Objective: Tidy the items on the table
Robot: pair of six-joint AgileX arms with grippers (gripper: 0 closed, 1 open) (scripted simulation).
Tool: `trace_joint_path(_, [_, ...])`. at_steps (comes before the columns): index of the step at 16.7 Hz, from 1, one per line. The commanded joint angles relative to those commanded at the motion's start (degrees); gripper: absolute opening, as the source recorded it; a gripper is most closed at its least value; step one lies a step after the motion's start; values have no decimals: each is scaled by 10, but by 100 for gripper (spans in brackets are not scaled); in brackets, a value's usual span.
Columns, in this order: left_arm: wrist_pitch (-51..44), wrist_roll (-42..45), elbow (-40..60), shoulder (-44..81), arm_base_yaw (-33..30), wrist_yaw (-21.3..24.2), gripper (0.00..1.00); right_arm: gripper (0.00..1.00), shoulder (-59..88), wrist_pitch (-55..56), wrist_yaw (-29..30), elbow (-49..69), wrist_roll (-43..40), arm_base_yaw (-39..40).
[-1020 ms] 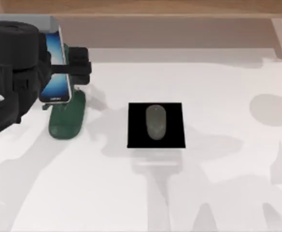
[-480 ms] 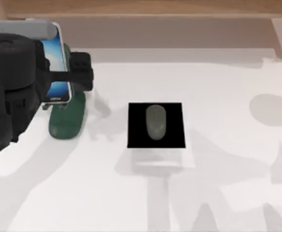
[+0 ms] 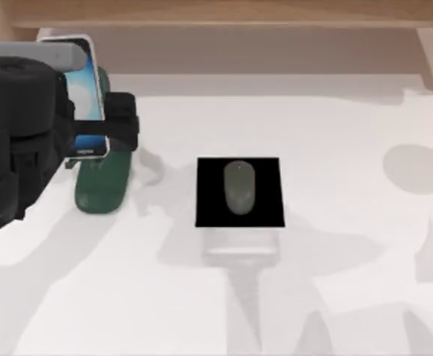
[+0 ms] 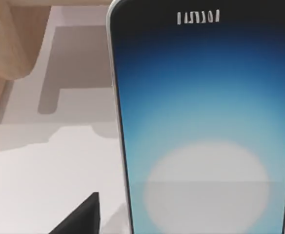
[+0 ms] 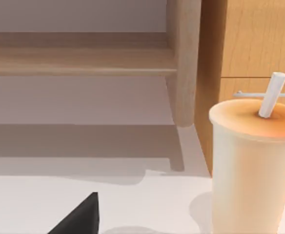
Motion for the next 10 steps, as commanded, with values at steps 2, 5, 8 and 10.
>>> trace_joint_path(2, [0, 0, 0, 0, 0, 0, 100, 100, 0, 0, 0, 0, 0, 0])
trace_joint_path(5, [1, 1, -2, -8, 0, 0, 100, 100, 0, 0, 0, 0, 0, 0])
trace_joint_path(8, [-4, 8, -27, -62, 17, 11, 100, 100, 0, 0, 0, 0, 0, 0])
trace_joint_path(10, [-10, 16, -56, -123, 36, 25, 100, 100, 0, 0, 0, 0, 0, 0])
